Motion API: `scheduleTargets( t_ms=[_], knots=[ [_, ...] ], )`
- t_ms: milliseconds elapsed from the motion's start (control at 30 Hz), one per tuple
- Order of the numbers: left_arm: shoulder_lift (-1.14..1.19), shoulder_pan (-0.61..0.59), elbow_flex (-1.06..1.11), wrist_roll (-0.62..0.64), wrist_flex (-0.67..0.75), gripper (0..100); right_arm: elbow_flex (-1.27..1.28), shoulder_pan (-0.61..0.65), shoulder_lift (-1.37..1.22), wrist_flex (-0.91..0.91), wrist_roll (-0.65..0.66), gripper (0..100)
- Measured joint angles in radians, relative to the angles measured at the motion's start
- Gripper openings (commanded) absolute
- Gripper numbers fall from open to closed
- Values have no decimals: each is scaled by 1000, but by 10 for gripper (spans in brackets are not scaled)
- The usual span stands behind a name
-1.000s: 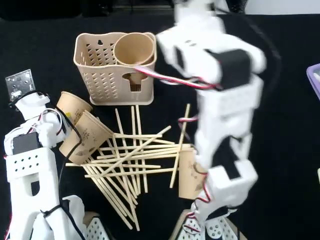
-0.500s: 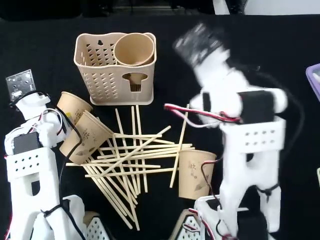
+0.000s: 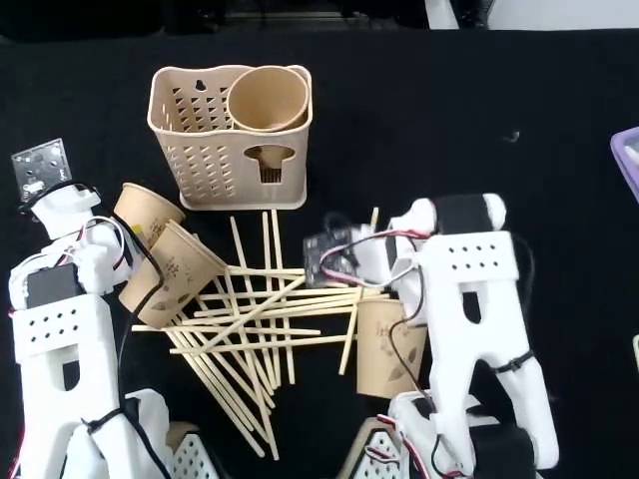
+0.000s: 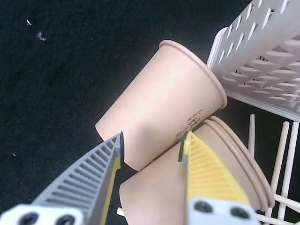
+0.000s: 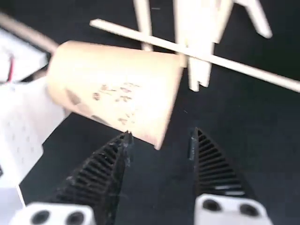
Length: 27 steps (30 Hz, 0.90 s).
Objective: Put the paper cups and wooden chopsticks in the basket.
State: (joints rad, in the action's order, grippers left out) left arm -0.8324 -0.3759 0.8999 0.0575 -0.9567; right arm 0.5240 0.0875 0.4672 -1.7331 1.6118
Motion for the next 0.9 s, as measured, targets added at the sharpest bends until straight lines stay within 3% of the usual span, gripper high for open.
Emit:
scheduleTargets(
  t_ms=[167, 333, 600, 900],
  knots=[
    [0, 0, 0, 0, 0, 220, 83, 32, 0, 0, 103, 198],
    [0, 0, 0, 0, 0, 220, 100, 64, 2, 0, 121, 197],
    [0, 0, 0, 0, 0, 220, 95, 69, 2, 0, 123, 197],
    [0, 0, 0, 0, 3, 220, 91, 69, -6, 0, 32, 198]
  ],
)
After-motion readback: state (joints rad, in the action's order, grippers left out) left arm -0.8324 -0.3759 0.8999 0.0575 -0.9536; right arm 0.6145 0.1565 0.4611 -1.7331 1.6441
